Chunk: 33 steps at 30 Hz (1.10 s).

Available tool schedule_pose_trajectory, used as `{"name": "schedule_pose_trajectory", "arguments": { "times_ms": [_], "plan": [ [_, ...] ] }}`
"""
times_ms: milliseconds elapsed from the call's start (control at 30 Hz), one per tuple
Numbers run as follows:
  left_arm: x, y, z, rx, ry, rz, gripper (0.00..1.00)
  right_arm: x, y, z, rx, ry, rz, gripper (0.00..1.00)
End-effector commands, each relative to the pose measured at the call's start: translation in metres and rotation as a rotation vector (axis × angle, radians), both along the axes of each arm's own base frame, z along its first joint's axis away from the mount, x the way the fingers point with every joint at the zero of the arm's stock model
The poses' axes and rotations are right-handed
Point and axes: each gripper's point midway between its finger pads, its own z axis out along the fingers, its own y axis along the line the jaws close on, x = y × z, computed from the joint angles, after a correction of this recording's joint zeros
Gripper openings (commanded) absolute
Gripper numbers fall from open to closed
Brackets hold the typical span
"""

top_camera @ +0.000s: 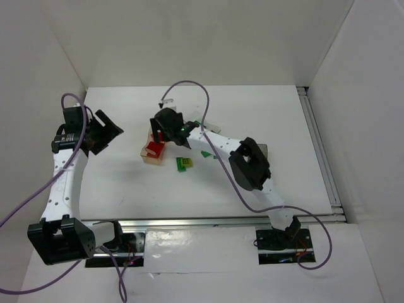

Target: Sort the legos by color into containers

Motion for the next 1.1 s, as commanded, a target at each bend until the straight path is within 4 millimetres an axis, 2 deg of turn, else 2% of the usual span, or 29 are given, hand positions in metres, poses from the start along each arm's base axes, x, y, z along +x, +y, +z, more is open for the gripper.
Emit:
{"name": "schedule_pose_trajectory", "arguments": {
  "times_ms": [0, 33, 67, 100, 133, 167, 233, 267, 300, 333, 367, 433, 467, 600, 700, 733, 900, 1000, 1033, 1067],
  "plan": [
    [-0.003, 0.001, 0.009, 0.017, -0.032, -0.007, 0.85, -0.015, -0.031, 0.071, 0.074, -0.116, -0.069, 0.88],
    [-0.004, 0.001, 0.005, 0.015, -0.023, -0.007, 0.85, -0.021, -0.042, 0.069, 0.065, -0.113, -0.09, 0.86],
    [-0.004, 0.004, 0.005, 0.015, -0.023, 0.002, 0.85, -0.032, -0.063, 0.061, 0.05, -0.083, -0.109, 0.83],
    [-0.004, 0.003, 0.006, 0.009, -0.024, -0.005, 0.85, -0.034, -0.075, 0.055, 0.041, -0.068, -0.126, 0.81],
    [-0.004, 0.002, 0.006, 0.009, -0.024, -0.005, 0.85, -0.045, -0.076, 0.047, 0.042, -0.035, -0.089, 0.73],
    [-0.003, 0.003, 0.004, 0.009, -0.025, -0.005, 0.85, -0.054, -0.089, 0.024, 0.01, 0.015, -0.077, 0.66],
    [-0.004, 0.001, 0.0, 0.001, -0.018, -0.012, 0.85, -0.072, -0.092, 0.011, 0.009, 0.081, -0.037, 0.62],
    [-0.004, -0.001, 0.001, -0.005, -0.019, -0.018, 0.85, -0.081, -0.095, -0.004, -0.009, 0.115, -0.022, 0.62],
    [-0.006, -0.001, -0.004, -0.007, -0.009, -0.018, 0.83, -0.086, -0.097, -0.007, -0.003, 0.132, -0.02, 0.66],
    [-0.005, -0.001, -0.006, -0.009, 0.0, -0.018, 0.83, -0.09, -0.099, -0.014, -0.01, 0.15, -0.011, 0.78],
    [-0.006, -0.003, -0.01, -0.02, 0.007, -0.027, 0.83, -0.098, -0.101, -0.02, -0.012, 0.174, 0.008, 0.84],
    [-0.005, -0.005, -0.008, -0.026, -0.003, -0.036, 0.83, -0.103, -0.101, -0.024, -0.007, 0.194, 0.014, 0.93],
    [-0.005, -0.005, -0.008, -0.026, -0.004, -0.036, 0.83, -0.104, -0.1, -0.029, -0.01, 0.207, 0.022, 0.96],
    [-0.004, -0.007, -0.001, -0.029, -0.024, -0.044, 0.82, -0.105, -0.098, -0.047, -0.032, 0.236, 0.026, 0.94],
    [-0.004, -0.011, 0.0, -0.043, -0.028, -0.06, 0.82, -0.103, -0.089, -0.046, -0.006, 0.232, 0.045, 0.85],
    [-0.005, -0.01, 0.0, -0.036, -0.028, -0.066, 0.82, -0.105, -0.088, -0.05, -0.007, 0.246, 0.054, 0.85],
    [-0.006, -0.011, 0.003, -0.034, -0.037, -0.066, 0.82, -0.103, -0.087, -0.048, -0.043, 0.229, 0.099, 0.88],
    [-0.006, -0.012, 0.003, -0.041, -0.038, -0.074, 0.82, -0.101, -0.085, -0.039, -0.066, 0.181, 0.166, 0.86],
    [-0.006, -0.014, 0.003, -0.042, -0.04, -0.089, 0.82, -0.108, -0.089, -0.043, -0.078, 0.182, 0.203, 0.86],
    [-0.004, -0.014, 0.004, -0.042, -0.04, -0.089, 0.82, -0.11, -0.088, -0.026, -0.061, 0.138, 0.24, 0.86]
  ]
}}
